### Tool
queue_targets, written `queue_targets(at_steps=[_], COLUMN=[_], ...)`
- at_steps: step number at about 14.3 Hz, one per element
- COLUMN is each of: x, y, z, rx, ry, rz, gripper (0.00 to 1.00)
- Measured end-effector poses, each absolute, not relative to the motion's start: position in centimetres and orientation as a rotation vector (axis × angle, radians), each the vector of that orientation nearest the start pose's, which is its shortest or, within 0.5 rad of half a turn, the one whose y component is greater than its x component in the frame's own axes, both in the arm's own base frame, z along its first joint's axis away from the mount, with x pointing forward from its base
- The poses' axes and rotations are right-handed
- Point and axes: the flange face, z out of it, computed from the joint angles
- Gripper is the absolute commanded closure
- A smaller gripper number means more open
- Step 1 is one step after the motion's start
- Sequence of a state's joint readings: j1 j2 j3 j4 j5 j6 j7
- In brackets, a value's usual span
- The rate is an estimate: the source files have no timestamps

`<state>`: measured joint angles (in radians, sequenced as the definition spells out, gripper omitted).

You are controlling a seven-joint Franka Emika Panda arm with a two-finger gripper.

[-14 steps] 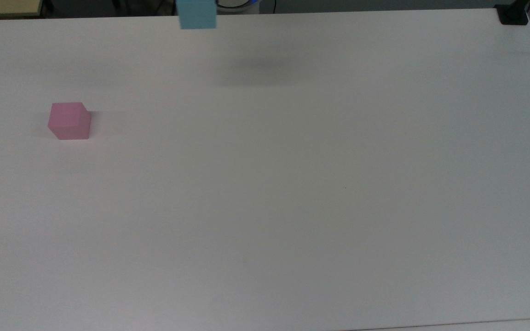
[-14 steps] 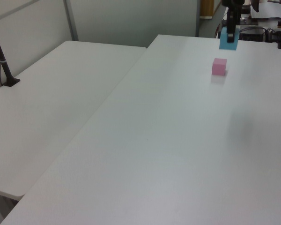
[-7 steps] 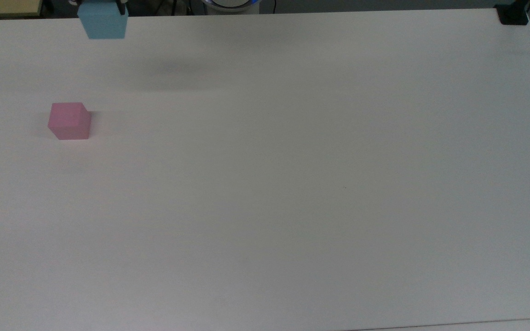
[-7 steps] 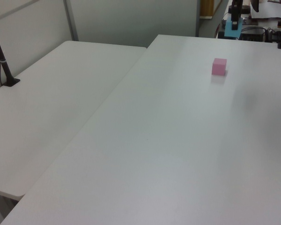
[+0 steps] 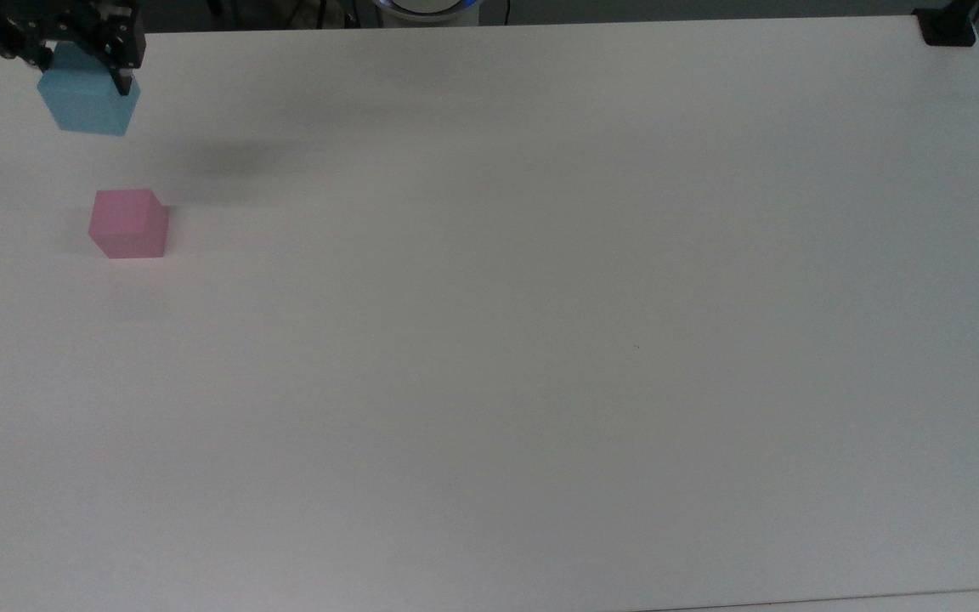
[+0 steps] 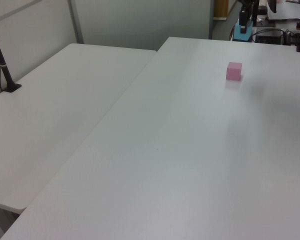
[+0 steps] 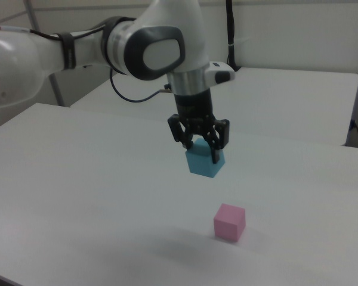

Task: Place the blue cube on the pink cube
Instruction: 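Carry the blue cube over the pink cube and lower it, then set the blue cube onto the pink cube's top and open the gripper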

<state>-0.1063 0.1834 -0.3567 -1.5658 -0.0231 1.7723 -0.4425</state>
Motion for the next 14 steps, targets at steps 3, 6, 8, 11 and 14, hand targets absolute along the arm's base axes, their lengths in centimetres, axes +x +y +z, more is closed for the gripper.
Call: queue_targets(at_steps=[3, 6, 8, 11, 14], x=[56.4, 57.2, 58.0, 58.4, 58.3], y=[-28.3, -29.6, -30.1, -31.0, -31.8], z=[52.8, 50.3, 47.8, 44.1, 42.1], rx=[-3.217, -3.22, -3.223, -3.174, -3.147], ry=[0.073, 0.073, 0.039, -0.04, -0.075], rz=[-0.031, -0.032, 0.005, 0.056, 0.085], gripper=[0.75, 0.75, 0.75, 0.75, 0.75])
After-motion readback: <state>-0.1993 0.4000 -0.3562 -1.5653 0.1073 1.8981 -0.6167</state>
